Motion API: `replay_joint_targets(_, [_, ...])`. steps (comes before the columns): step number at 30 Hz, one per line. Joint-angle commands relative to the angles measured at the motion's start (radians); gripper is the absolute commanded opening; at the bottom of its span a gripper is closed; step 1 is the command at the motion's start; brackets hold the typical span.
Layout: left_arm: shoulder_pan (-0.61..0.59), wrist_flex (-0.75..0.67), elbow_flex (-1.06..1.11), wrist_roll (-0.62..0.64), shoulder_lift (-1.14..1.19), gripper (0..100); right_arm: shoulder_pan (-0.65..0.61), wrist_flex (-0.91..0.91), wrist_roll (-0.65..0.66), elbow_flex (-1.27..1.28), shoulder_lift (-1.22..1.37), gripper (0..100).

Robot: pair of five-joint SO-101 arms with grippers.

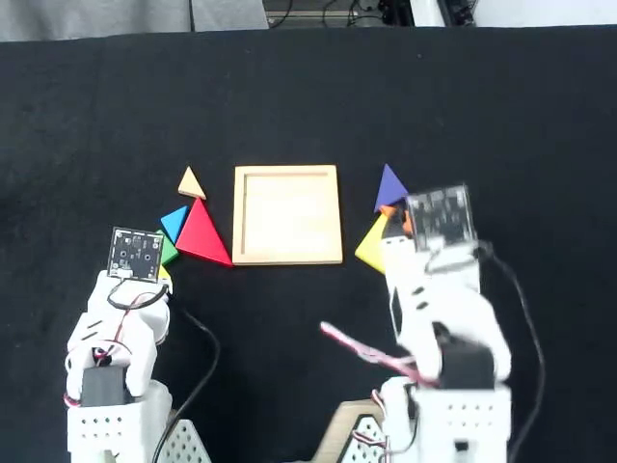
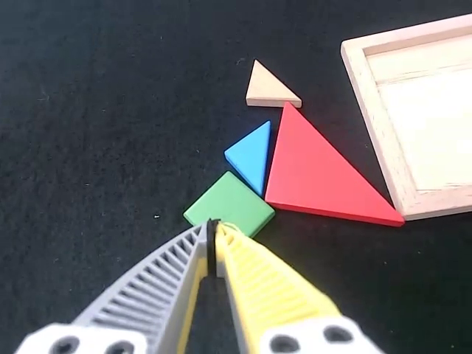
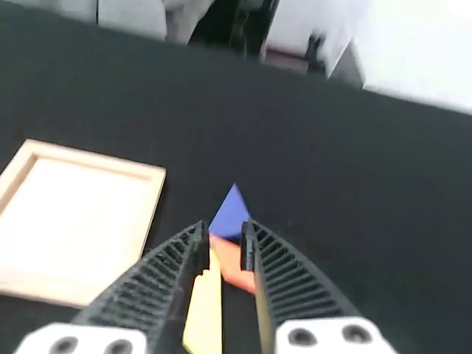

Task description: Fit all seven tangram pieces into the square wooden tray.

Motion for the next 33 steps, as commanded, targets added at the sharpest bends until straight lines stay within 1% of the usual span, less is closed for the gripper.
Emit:
replay_joint_targets(1, [0.01,0.005,0.021,-0.008,0.0,3,-0.014,0.035,0.0,-0.196,0.354,8.8])
replay_joint_targets(7, [0.01,0.005,0.021,-0.008,0.0,3,-0.014,0.169,0.0,-0.394,0.725,9.0])
replay_joint_targets(12, [0.01,0.005,0.021,-0.008,0.0,3,-0.014,0.244,0.0,-0.535,0.94,9.0])
replay_joint_targets(17, [0.01,0.003,0.021,-0.008,0.0,3,-0.037,0.285,-0.002,-0.613,1.056,9.0])
replay_joint_targets(22, [0.01,0.003,0.021,-0.008,0.0,3,-0.095,0.284,-0.002,-0.616,1.104,9.0])
replay_joint_targets(25, [0.01,0.003,0.021,-0.008,0.0,3,-0.1,0.281,-0.002,-0.616,1.121,9.3])
replay_joint_targets(27, [0.01,0.003,0.021,-0.008,0.0,3,-0.095,0.281,-0.002,-0.615,1.135,13.6])
replay_joint_targets(31, [0.01,0.003,0.021,-0.008,0.0,3,-0.101,0.264,0.0,-0.61,1.181,26.6])
replay_joint_targets(33, [0.01,0.003,0.021,-0.008,0.0,3,-0.103,0.229,0.0,-0.599,1.208,29.6])
